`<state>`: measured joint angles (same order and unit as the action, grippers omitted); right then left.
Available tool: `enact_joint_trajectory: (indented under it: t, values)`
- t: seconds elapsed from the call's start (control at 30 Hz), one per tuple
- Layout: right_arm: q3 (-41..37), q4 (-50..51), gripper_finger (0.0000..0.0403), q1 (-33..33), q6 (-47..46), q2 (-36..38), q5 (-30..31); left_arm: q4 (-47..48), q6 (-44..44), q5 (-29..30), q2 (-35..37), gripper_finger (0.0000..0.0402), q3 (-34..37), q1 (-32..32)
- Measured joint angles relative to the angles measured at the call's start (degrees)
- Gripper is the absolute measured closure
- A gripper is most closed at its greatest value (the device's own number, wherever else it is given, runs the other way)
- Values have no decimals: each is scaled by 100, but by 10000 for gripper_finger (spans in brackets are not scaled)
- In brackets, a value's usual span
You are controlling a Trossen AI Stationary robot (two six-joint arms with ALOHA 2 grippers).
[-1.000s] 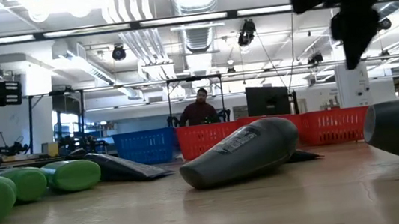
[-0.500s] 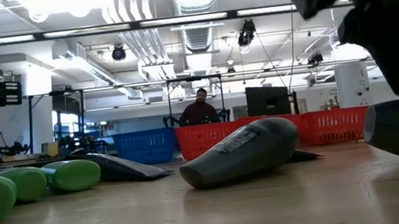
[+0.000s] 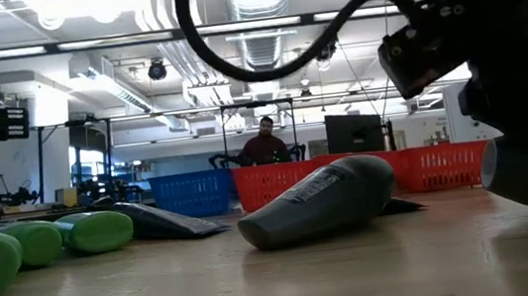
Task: Pick & Place Travel size toiletries
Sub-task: Put the gray deodorant into the right red bin
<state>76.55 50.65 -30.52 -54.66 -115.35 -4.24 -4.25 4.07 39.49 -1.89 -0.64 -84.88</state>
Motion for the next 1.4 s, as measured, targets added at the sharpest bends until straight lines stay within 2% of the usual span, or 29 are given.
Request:
enact_joint_trajectory:
  t: [0.13,0.3,0.97,1.2,1.3,1.4]
  values:
    - [-118,-154,128,123,-128,86,-75,0,-1,0,0,156,0,0]
    - [-207,-248,202,220,-141,234,-8,0,1,-1,-2,156,0,0]
    - [-204,-123,203,282,-288,440,11,0,0,-1,-2,156,0,0]
    - [-288,999,203,644,-626,1138,917,0,1,0,-4,156,0,0]
    - [-488,1088,203,1026,-835,1688,1228,0,1,1,-4,156,0,0]
    - [-759,1119,203,1546,-1438,2380,1721,0,1,2,-4,156,0,0]
